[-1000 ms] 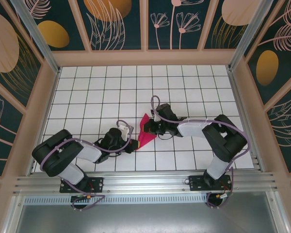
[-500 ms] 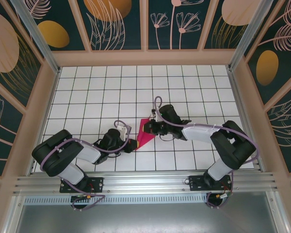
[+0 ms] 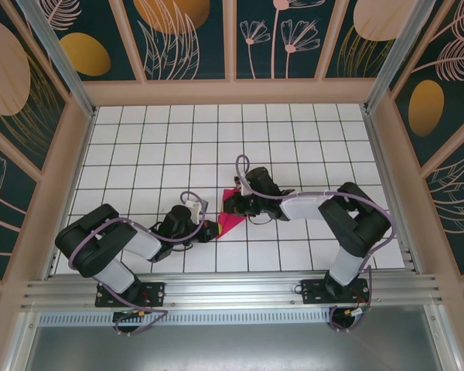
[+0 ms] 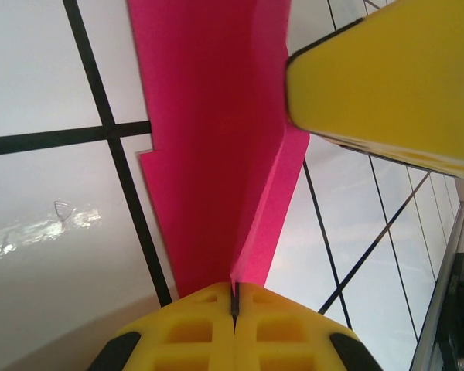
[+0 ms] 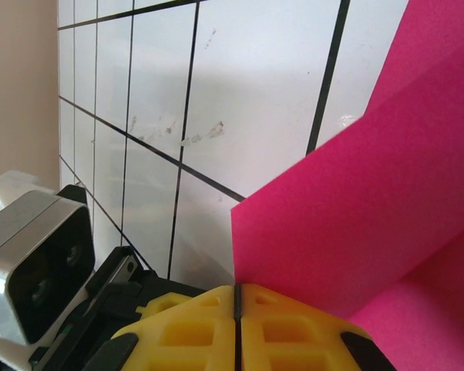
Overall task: Fold a paper plane with a square sheet of paper (pick it up from the middle)
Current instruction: Fourth fold the wing at the center of the table.
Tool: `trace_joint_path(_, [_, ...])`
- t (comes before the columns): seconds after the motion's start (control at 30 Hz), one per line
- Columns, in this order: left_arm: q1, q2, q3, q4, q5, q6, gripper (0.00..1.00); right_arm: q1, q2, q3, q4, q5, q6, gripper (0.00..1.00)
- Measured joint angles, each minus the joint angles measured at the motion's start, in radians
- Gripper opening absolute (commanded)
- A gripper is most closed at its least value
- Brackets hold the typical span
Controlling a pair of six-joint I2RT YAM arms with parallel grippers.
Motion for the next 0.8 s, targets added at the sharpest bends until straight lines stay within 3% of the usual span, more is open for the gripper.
trace_joint_path(0.3, [0.0, 0.004, 0.0, 0.006, 0.0, -0.008, 0.0, -0.008, 0.046, 0.017, 0.004, 0.008, -0.003, 0.1])
trace_joint_path(0.47, [0.0, 0.004, 0.001, 0.005, 0.0, -0.011, 0.08, -0.013, 0.069, 0.024, 0.005, 0.011, -0.004, 0.1])
trace_joint_path(0.8, [0.001, -0.008, 0.027, -0.047, 0.007, 0.001, 0.12, -0.015, 0.075, 0.024, 0.003, 0.037, -0.008, 0.09])
